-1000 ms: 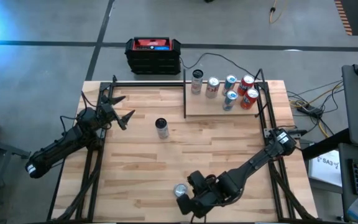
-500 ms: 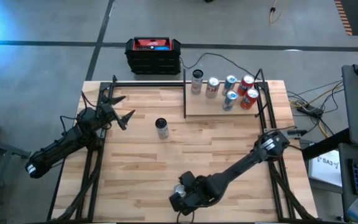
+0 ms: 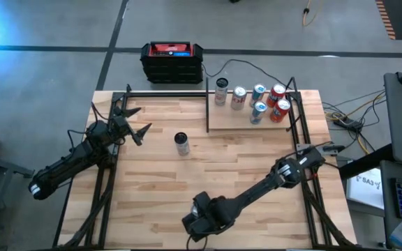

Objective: Place canned beverage on shelf
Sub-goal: Put the red silver soda can on the shelf aligned with the other silver soda can

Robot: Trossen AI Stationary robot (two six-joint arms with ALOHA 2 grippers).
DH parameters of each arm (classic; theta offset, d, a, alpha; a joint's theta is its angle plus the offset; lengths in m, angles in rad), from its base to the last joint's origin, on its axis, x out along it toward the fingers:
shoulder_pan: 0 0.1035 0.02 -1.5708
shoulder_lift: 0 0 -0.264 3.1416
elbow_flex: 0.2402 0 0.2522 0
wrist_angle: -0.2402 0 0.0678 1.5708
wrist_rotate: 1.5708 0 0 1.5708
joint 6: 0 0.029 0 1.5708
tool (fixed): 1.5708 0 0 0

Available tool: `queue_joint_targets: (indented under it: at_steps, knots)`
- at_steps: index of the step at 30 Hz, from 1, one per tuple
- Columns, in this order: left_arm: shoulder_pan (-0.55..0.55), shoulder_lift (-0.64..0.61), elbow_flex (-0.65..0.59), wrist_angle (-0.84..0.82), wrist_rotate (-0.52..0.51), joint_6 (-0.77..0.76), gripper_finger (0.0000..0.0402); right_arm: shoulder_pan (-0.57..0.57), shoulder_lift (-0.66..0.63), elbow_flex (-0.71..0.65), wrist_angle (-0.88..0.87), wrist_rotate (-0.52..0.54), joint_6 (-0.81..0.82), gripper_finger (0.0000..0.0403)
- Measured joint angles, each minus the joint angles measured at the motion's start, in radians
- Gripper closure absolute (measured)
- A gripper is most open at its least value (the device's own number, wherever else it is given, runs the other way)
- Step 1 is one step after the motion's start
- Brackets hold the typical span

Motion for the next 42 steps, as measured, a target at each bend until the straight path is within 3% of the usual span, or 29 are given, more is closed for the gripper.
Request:
queue_joint_targets:
  at_steps: [6,11,20,29,35,42]
  knots:
    - [0.0,0.0,0.0,0.0,0.0,0.0,0.0003,0.001,0.057,0.099,-0.092,0.095,0.023,0.0033]
    - [0.0,0.0,0.0,0.0,0.0,0.0,0.0003,0.001,0.057,0.104,-0.097,0.171,0.033,0.0033]
    - [0.0,0.0,0.0,0.0,0.0,0.0,0.0003,0.003,0.055,0.104,-0.165,0.162,0.159,0.0041]
    - [0.0,0.0,0.0,0.0,0.0,0.0,0.0003,0.008,0.053,0.104,-0.195,0.151,0.193,0.0101]
    - [0.0,0.0,0.0,0.0,0.0,0.0,0.0003,0.009,0.053,0.104,-0.208,0.147,0.203,0.0102]
    - [0.0,0.0,0.0,0.0,0.0,0.0,0.0003,0.006,0.05,0.103,-0.38,0.141,0.27,0.0103]
